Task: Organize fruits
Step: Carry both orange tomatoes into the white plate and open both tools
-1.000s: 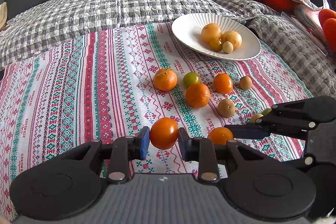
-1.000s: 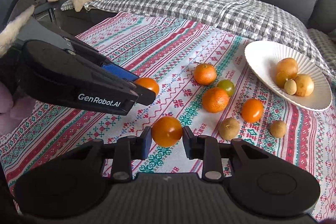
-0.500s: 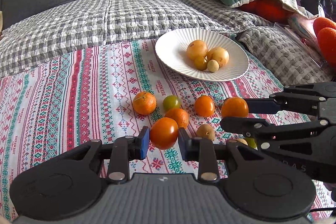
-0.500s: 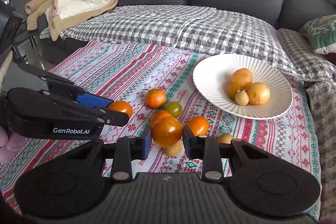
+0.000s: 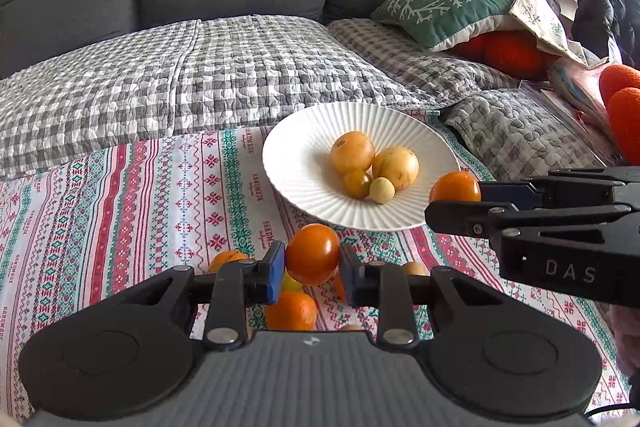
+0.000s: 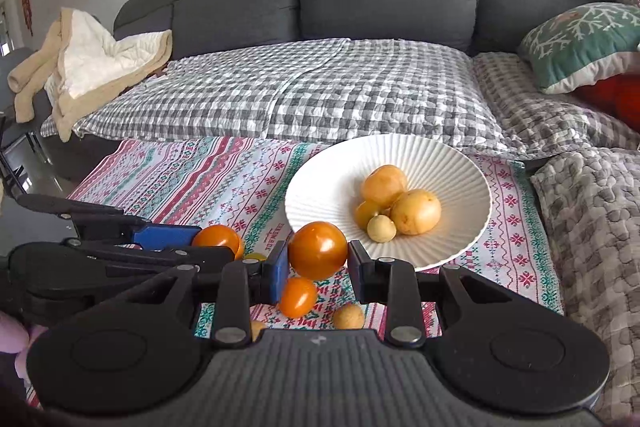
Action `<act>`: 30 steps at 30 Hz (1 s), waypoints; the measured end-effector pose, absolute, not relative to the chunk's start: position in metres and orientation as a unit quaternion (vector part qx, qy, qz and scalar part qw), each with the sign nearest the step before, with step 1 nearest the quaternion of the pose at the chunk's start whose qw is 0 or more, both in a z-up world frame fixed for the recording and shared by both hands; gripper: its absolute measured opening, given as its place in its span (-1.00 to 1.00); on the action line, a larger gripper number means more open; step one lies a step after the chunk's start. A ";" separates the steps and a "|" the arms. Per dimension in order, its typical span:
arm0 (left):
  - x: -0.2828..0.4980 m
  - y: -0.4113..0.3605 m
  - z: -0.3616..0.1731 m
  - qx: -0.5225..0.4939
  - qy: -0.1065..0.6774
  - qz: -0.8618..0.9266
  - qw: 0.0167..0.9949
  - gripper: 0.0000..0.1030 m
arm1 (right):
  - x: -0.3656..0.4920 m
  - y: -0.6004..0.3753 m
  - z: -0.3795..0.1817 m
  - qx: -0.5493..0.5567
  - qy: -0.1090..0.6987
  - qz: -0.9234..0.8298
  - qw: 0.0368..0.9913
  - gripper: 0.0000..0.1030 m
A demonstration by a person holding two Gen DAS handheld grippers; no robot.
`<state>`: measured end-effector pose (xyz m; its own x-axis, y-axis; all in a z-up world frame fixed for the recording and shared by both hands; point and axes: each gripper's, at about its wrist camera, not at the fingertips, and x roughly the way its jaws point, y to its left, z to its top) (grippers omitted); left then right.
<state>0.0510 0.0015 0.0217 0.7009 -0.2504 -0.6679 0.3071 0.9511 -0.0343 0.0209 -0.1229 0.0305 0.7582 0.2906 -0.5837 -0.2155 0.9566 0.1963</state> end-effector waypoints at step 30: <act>0.122 -0.040 -0.015 0.048 0.346 -0.185 0.919 -0.53 | 0.071 -0.161 -0.013 0.081 0.354 0.084 0.928 -0.45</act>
